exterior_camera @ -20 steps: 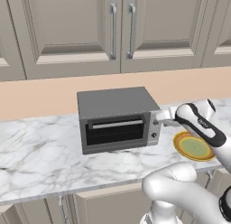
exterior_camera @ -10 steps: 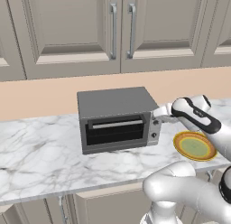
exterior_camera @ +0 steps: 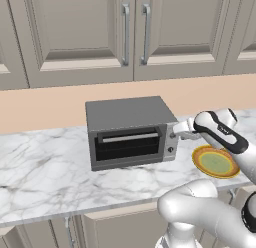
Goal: Pick up the bagel from the plate, place it on the toaster oven rack, close the door, and set the timer.
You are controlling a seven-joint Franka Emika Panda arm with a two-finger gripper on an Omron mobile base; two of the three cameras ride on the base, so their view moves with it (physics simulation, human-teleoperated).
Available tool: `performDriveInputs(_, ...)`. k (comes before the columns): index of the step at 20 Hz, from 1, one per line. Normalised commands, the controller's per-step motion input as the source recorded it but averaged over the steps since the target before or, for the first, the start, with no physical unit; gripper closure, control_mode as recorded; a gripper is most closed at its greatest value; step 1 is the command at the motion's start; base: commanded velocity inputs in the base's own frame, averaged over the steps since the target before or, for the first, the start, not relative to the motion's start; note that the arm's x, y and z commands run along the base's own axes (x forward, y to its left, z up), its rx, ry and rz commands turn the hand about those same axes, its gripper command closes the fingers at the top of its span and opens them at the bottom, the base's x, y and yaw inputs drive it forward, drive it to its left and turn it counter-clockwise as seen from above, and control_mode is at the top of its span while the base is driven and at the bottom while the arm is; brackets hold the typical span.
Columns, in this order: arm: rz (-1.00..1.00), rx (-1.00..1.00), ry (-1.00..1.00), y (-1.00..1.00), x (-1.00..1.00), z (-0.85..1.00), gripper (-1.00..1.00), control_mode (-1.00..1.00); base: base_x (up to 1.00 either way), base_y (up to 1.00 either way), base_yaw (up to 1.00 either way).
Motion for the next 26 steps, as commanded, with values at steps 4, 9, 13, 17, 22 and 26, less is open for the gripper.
performDriveInputs(4, 0.00, 0.00, 0.00, 0.00, 0.07, -0.03, -1.00, -1.00, 0.00, 0.00, 0.00)
performDriveInputs(9, 0.00, 0.02, 0.00, -0.03, 0.32, 0.00, -1.00, -1.00, 0.00, 0.00, 0.00)
performDriveInputs(13, 0.00, 0.04, 0.02, -0.16, 0.44, -0.03, -1.00, -1.00, 0.00, 0.00, 0.00)
performDriveInputs(17, 0.00, 0.03, 0.04, -0.12, 0.31, -0.05, 1.00, -1.00, 0.00, 0.00, 0.00)
performDriveInputs(22, 0.00, 0.03, 0.03, -0.10, 0.23, -0.11, 1.00, -1.00, 0.00, 0.00, 0.00)
performDriveInputs(26, 0.00, 0.05, 0.00, -0.22, 0.00, -0.29, 1.00, -1.00, 0.00, 0.00, 0.00)
